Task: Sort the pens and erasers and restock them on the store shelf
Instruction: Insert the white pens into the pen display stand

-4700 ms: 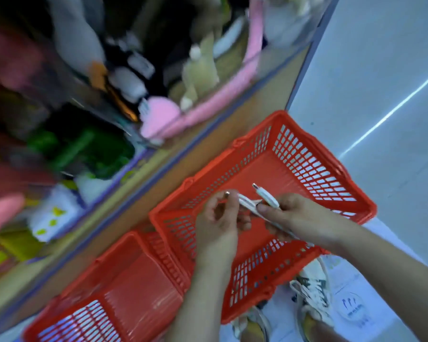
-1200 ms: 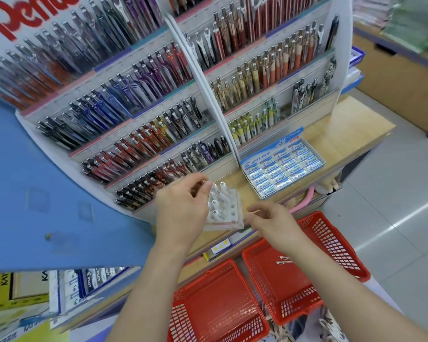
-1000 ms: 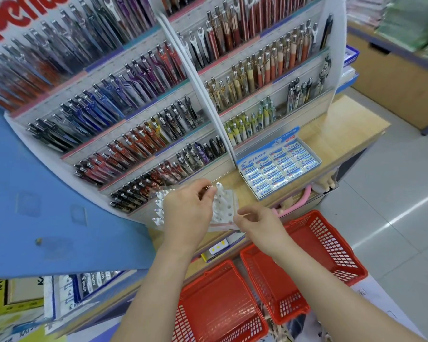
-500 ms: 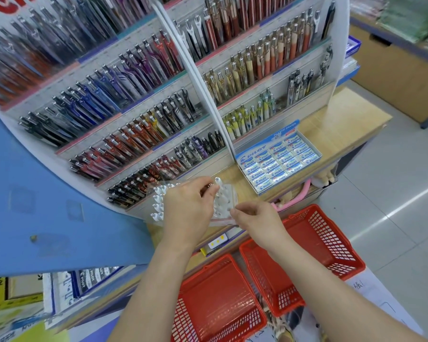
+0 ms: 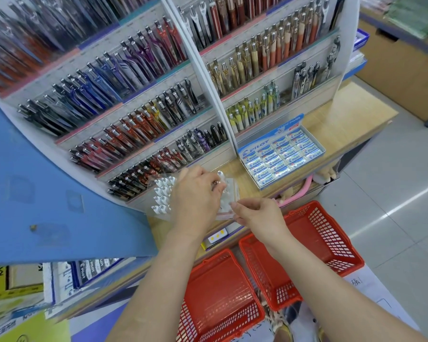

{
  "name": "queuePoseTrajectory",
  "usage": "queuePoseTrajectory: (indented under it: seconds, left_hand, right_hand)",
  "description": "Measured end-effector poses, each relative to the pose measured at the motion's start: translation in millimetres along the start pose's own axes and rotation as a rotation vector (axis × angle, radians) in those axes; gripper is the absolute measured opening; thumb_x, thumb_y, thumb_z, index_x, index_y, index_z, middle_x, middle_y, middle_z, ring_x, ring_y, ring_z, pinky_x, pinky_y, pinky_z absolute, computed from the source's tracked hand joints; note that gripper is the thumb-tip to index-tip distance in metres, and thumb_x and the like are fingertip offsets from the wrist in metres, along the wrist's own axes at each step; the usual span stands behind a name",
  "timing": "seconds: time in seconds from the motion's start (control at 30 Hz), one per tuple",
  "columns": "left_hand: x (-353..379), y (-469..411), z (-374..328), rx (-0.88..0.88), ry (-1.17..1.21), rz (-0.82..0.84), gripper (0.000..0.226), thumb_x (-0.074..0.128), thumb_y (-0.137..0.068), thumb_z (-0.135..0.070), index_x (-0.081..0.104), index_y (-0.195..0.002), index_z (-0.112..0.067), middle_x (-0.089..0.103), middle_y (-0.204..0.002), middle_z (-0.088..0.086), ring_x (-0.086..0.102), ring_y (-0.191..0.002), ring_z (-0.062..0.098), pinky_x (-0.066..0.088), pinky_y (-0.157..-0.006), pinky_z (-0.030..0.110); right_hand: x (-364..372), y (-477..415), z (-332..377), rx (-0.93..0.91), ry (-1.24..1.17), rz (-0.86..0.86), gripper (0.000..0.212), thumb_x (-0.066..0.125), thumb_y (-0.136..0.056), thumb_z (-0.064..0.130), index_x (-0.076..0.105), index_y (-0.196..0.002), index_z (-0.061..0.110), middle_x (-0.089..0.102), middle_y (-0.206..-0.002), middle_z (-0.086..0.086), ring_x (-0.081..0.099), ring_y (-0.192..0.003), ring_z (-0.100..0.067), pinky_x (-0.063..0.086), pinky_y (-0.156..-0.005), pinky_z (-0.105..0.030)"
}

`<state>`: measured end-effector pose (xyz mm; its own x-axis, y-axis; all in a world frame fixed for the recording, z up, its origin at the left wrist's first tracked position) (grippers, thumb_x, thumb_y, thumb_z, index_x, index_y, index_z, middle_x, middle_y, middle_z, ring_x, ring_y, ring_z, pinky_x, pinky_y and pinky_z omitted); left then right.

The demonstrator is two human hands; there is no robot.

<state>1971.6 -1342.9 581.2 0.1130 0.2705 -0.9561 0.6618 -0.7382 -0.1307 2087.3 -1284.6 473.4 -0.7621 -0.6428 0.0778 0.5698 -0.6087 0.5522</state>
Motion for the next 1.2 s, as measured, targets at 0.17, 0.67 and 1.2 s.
queuePoseTrajectory:
  seconds: [0.17, 0.67, 1.2]
  left_hand:
    - [2.0, -2.6, 1.9, -0.041, 0.005, 0.063, 0.021, 0.067, -0.083, -0.038, 0.072, -0.096, -0.023, 0.057, -0.089, -0.004, 0.050, -0.096, 0.020, 0.041, -0.080, 0.032]
    - [52.2, 96.5, -22.2, 0.078, 0.393, 0.095, 0.025, 0.046, -0.079, -0.018, 0.070, -0.083, -0.021, 0.064, -0.085, -0.015, 0.056, -0.081, -0.003, 0.041, -0.077, 0.009]
    - [659.1, 213.8, 53.5, 0.003, 0.013, 0.802, 0.035, 0.055, -0.082, -0.018, 0.063, -0.115, -0.023, 0.063, -0.119, -0.003, 0.056, -0.113, 0.020, 0.039, -0.096, 0.028]
  right_hand:
    - [-1.5, 3.2, 2.7, 0.009, -0.018, 0.034, 0.022, 0.071, -0.084, 0.025, 0.072, -0.094, 0.005, 0.068, -0.074, -0.008, 0.064, -0.069, -0.014, 0.057, -0.083, -0.039]
    - [-207.7, -9.3, -87.1, 0.057, 0.802, -0.022, 0.012, 0.063, -0.087, 0.013, 0.067, -0.093, 0.022, 0.065, -0.083, 0.009, 0.058, -0.079, -0.011, 0.038, -0.069, -0.017]
    - [-279.1, -247.2, -467.4, -0.125, 1.305, 0.173, 0.046, 0.057, -0.081, 0.012, 0.052, -0.127, 0.014, 0.056, -0.117, -0.012, 0.055, -0.111, -0.031, 0.041, -0.093, -0.034]
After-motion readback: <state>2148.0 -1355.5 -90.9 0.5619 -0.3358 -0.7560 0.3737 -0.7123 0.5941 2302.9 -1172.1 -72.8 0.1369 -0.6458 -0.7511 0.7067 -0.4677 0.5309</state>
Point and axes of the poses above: each hand's wrist, its own y-axis away from the middle knuckle, its own x-axis out of the palm, z = x × y, the point moved 4 cm from there along -y, towards the middle knuckle
